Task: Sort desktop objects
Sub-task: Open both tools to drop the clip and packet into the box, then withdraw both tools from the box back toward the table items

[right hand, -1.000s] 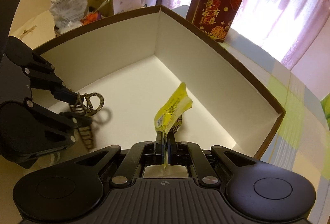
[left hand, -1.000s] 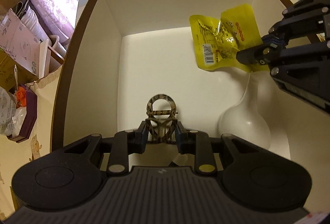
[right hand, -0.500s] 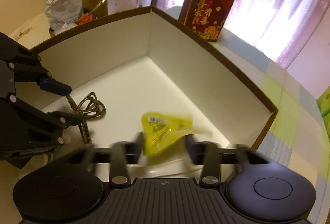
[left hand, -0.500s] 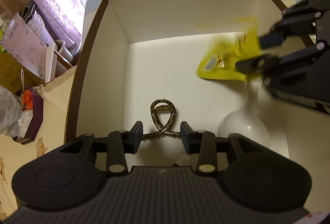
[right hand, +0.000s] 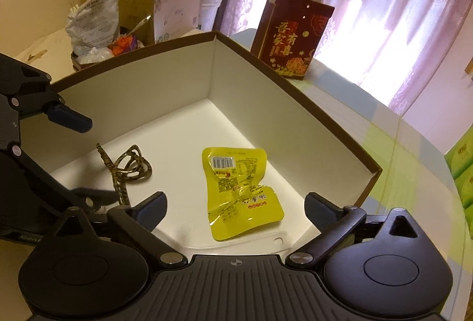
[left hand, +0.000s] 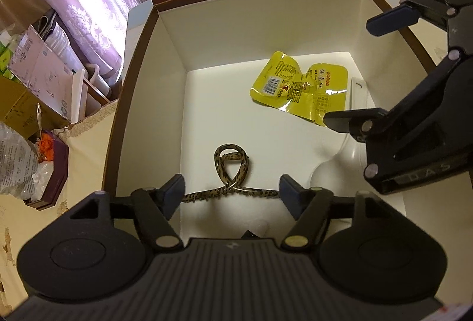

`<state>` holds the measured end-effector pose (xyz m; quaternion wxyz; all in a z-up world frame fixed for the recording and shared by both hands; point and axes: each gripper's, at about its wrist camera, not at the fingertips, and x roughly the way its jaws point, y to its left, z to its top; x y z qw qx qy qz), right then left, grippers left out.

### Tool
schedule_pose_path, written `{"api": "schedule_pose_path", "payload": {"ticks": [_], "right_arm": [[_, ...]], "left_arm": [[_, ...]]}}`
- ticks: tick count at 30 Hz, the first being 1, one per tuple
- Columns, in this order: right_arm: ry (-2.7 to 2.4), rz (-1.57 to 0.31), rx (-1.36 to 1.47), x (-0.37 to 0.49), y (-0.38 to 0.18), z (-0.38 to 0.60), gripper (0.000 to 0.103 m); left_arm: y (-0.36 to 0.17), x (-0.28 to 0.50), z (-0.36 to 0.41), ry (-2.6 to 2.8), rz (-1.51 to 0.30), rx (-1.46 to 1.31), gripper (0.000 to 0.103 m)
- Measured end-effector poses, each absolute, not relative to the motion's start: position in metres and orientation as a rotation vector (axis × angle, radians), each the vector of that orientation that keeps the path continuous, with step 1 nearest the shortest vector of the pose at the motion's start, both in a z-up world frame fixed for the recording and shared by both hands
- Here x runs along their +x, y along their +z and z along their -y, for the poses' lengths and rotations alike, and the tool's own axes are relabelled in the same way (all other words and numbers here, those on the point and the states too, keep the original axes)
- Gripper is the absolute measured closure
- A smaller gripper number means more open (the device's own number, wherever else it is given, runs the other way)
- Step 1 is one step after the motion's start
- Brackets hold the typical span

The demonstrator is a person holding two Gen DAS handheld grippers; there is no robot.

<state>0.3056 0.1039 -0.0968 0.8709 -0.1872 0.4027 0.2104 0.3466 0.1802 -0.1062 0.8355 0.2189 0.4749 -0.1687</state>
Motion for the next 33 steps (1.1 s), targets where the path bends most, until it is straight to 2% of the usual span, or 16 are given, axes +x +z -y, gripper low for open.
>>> {"api": "schedule_pose_path", "payload": {"ticks": [7,12,19,33], "right_arm": [[0.452,-0.818,-0.393,0.297,-0.089,-0.1,0.002],[0.461,-0.8,-0.388,0.289,-0.082,-0.095,0.002],[0.472,-0.774,-0.367,0.273,-0.069,-0.089,0.002],[0.521,-0.725,-0.338,0.233,-0.039,-0.059,0.002]], "left_arm": [[-0.098,0.339,-0.182,-0.332,-0.994,0.457,0.014],[-0.091,0.332,-0.183,-0.305,-0.989,0.45,0.009],[-0.073,0.316,-0.185,-0.275,-0.968,0.426,0.005],[-0.034,0.268,-0.178,-0.209,-0.933,0.387,0.004]]}}
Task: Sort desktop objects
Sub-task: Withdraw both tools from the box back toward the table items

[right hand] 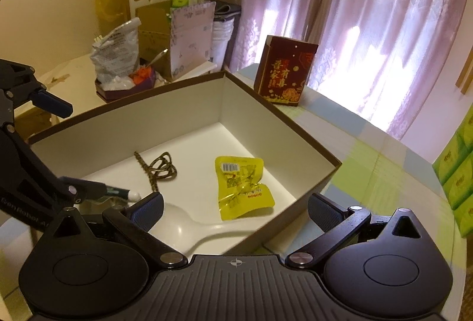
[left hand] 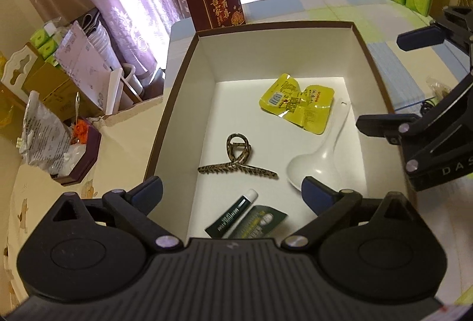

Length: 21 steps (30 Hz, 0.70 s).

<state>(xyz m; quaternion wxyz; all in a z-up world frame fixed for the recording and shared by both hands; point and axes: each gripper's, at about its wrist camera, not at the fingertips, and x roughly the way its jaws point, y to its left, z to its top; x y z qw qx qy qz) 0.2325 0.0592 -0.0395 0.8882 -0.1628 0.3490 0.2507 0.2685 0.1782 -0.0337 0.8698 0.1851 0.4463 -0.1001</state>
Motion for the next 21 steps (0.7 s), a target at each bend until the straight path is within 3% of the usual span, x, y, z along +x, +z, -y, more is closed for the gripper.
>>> {"api": "schedule_pose_path", "payload": {"ticks": [21], "right_arm": [[0.596,-0.726,-0.28,0.139,-0.016,0.038,0.002]], "left_arm": [[0.002,0.172,-0.126,-0.201,-0.895,0.287,0.004]]}}
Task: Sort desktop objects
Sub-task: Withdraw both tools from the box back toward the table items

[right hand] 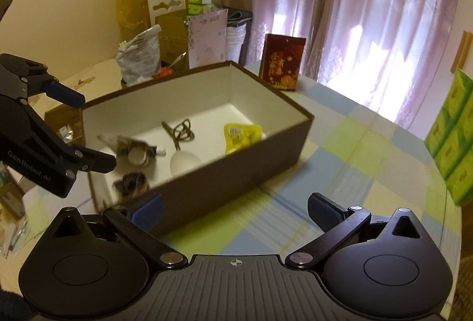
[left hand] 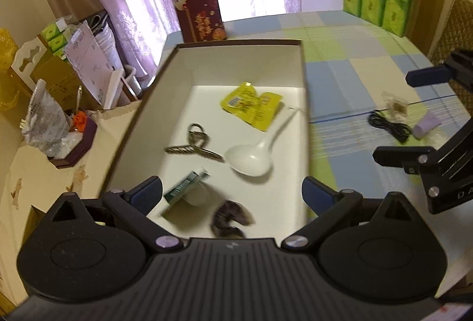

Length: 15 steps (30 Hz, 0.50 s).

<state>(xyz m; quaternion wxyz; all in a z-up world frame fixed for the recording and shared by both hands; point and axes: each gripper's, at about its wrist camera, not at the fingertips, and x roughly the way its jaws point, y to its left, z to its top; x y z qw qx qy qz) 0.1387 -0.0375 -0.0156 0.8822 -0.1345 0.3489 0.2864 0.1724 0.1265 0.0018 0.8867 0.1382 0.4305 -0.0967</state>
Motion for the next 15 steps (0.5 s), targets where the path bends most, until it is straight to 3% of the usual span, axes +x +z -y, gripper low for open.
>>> {"api": "schedule_pose_path", "payload": {"ticks": [15], "right_arm": [[0.477,-0.816,-0.172,0.087,-0.029,0.131,0.002]], "left_arm": [[-0.009,0.122,-0.073,-0.281,-0.912,0.248,0.004]]}}
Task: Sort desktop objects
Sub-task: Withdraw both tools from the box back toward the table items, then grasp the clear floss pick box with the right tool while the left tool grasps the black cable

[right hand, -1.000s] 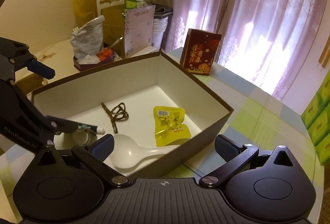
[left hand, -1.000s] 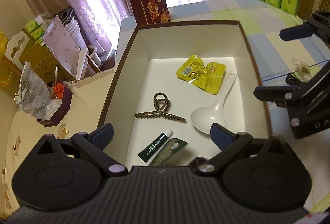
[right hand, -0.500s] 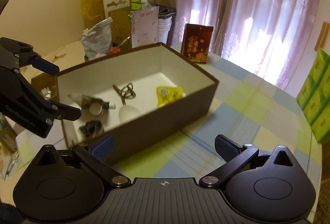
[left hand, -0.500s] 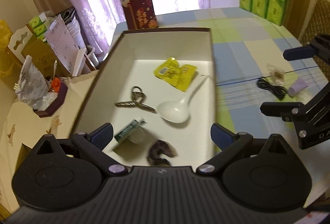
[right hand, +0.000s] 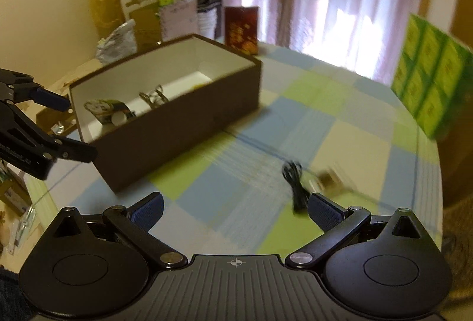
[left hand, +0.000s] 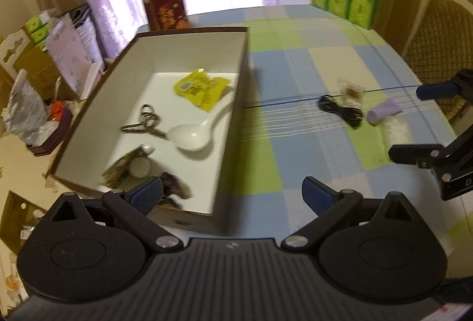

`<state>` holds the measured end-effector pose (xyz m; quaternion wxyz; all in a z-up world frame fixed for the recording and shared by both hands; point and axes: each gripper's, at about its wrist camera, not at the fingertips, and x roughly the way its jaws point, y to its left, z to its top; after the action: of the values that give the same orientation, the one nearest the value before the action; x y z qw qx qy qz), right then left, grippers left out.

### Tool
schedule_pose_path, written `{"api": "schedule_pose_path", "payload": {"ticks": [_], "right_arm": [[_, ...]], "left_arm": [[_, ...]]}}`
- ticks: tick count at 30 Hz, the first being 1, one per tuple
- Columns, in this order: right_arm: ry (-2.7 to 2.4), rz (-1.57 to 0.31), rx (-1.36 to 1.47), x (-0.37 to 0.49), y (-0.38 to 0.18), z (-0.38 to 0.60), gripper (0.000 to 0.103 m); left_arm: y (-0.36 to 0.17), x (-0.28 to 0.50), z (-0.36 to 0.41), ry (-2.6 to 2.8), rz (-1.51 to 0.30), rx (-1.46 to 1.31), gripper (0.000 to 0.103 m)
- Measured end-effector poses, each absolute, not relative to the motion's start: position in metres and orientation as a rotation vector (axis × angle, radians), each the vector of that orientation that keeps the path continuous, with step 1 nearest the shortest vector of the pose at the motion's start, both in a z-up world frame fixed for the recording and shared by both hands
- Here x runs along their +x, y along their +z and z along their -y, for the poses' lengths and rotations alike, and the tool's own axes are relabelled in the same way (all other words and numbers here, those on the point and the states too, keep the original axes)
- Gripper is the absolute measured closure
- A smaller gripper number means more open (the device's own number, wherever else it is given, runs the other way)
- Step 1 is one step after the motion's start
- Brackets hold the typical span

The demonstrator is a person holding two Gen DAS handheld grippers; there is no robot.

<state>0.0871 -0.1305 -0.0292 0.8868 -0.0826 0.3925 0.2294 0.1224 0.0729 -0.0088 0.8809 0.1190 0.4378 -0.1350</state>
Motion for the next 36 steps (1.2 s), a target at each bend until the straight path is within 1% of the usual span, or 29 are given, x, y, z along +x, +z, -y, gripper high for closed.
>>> {"api": "schedule_pose_path", "payload": {"ticks": [6,14,19,27,29,30,35,36], "right_arm": [[0.351,-0.882,-0.083,0.073,-0.045,0.174,0.002],[0.194,-0.962,-0.014,0.068,-0.075,0.214,0.002],[0.126,-0.989,0.061,0.078,-0.091,0.226,0.002],[0.049,-1.0,0.082,0.111,-0.114,0.227,0.003],[0.042,-1.002,0.094,0.12,-0.12,0.226,0.009],[0.038,-1.009,0.1,0.125,-0.123,0.226,0.015],[0.029,-1.021,0.105,0.142,-0.134,0.223,0.021],[0.031,-1.024,0.1,0.144,-0.135,0.222,0.026]], "left_arm": [[-0.017,0.117,-0.041,-0.378,-0.914,0.251,0.004],[-0.041,0.13,0.001,-0.456,-0.937,0.285,0.004],[-0.059,0.147,0.023,-0.493,-0.955,0.315,0.004],[-0.085,0.183,0.05,-0.514,-0.977,0.373,0.005],[-0.091,0.191,0.054,-0.517,-0.985,0.382,0.005],[-0.094,0.195,0.056,-0.517,-0.99,0.388,0.005],[-0.106,0.215,0.063,-0.523,-1.015,0.396,0.006],[-0.109,0.218,0.064,-0.526,-1.019,0.395,0.006]]}}
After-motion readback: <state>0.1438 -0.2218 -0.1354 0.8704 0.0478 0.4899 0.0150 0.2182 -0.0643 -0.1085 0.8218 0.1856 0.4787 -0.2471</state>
